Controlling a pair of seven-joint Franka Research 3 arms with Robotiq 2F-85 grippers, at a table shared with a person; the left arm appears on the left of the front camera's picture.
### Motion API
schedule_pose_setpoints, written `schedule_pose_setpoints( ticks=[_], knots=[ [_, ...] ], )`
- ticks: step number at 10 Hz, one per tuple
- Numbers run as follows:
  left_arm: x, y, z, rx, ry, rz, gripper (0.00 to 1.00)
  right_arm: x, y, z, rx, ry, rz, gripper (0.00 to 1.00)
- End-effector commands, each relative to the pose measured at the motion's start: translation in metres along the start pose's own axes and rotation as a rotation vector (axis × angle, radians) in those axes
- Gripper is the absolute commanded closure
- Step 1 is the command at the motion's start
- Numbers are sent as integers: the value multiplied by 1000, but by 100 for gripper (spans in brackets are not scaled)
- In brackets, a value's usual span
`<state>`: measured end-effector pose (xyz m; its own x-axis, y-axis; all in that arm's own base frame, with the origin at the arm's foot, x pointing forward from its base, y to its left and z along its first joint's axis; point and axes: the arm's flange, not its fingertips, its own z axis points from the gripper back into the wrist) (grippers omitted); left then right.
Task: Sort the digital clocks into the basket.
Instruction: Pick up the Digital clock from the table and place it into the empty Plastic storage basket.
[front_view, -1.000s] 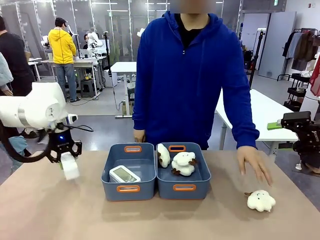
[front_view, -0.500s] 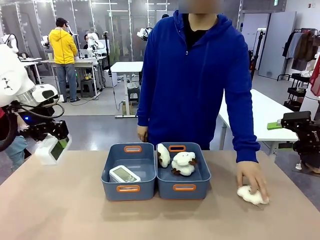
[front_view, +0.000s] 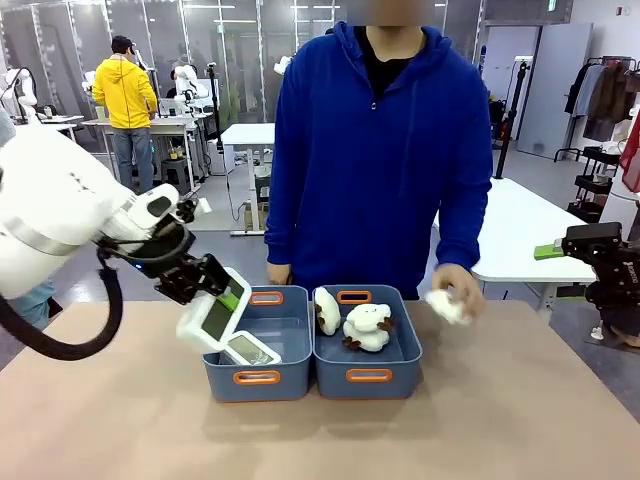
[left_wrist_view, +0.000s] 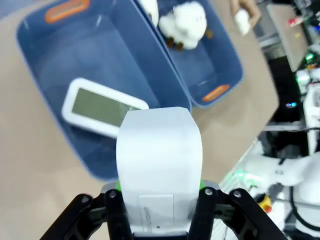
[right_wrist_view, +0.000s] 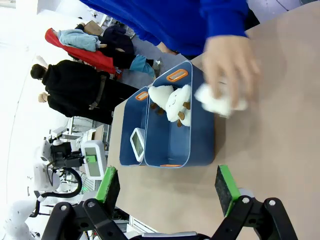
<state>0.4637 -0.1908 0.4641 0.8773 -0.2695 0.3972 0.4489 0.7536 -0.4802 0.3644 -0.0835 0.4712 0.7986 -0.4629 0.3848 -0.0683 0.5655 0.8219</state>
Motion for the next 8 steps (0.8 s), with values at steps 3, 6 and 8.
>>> schedule_pose_setpoints(
  ticks=[3,6,8],
  knots=[
    [60,30,-40,36,-160,211,96,1,0,0,5,-11,4,2],
    [69,51,-56,56,-151,285,96,1,0,0,5,-11,4,2],
    [70,61,-57,66,-163,326,96,1,0,0,5,-11,4,2]
  ],
)
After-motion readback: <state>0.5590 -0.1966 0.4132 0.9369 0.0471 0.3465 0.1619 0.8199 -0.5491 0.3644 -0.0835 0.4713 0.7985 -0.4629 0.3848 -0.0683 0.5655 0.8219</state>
